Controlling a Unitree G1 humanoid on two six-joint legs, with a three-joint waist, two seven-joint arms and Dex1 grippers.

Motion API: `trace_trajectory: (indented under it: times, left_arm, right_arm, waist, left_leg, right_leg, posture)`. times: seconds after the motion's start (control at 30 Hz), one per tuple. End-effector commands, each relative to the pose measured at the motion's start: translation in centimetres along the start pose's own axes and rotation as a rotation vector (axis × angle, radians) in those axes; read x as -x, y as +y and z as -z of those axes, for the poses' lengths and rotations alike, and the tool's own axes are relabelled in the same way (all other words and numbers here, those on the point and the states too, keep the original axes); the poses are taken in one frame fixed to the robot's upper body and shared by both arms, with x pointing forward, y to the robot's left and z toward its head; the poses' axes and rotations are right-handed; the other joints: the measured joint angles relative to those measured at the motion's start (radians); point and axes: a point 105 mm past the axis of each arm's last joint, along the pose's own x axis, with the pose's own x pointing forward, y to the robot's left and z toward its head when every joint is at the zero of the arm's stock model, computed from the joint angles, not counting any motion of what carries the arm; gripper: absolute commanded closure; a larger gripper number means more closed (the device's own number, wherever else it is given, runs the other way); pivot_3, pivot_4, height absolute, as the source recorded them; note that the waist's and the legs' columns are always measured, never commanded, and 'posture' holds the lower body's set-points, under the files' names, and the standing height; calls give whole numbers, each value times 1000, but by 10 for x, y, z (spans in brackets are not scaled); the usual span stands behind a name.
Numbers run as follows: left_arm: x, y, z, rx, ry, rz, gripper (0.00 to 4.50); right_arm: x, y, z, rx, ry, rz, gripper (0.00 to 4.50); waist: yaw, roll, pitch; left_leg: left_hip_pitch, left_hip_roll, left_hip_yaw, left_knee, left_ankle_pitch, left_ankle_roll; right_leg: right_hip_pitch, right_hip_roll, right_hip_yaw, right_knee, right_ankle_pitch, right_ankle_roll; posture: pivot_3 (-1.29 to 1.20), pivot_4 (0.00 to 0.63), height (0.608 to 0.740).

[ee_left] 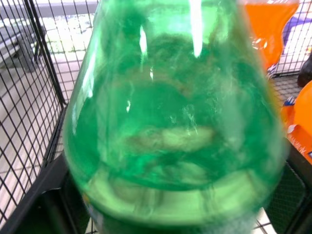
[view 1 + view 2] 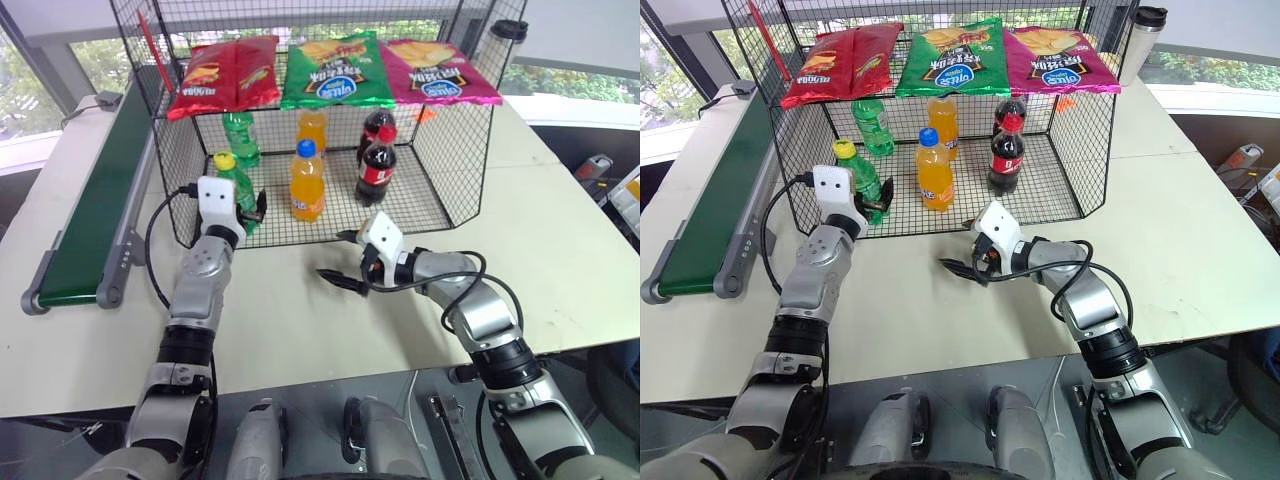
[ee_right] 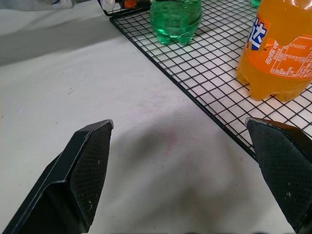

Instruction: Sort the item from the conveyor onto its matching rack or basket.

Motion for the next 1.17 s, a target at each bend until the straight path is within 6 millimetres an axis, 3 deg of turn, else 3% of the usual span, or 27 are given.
trace_trajectory:
  times: [0.03, 0.6, 0.93, 1.17]
  left_arm:
    - [8, 2, -22, -7, -66, 3, 102]
    - [56, 14, -31, -27, -25, -46, 102]
    - [120, -6, -1, -16, 152, 67, 102]
    - [140, -10, 5, 25, 204, 66, 102]
  right_arm:
    - [0, 2, -21, 49, -59, -15, 0]
    - [-3, 5, -20, 45, -64, -39, 0]
    - [0, 8, -21, 34, -76, -48, 0]
    - [1, 11, -19, 24, -75, -61, 0]
  waist:
    - [0, 0, 0]
    - [0, 0, 0]
    - [-2, 0, 0]
    - [1, 0, 0]
  left_leg:
    - [0, 0, 0, 0, 0, 0]
    - [0, 0, 0, 0, 0, 0]
    - [1, 0, -1, 0, 0, 0]
    - [1, 0, -1, 0, 0, 0]
  right_leg:
    - [0, 0, 0, 0, 0, 0]
    - [0, 0, 0, 0, 0, 0]
    - [0, 0, 0, 0, 0, 0]
    - [0, 0, 0, 0, -1, -1]
  posture:
    - [0, 150, 740]
    - [0, 150, 740]
    - [0, 150, 740]
    - [0, 150, 740]
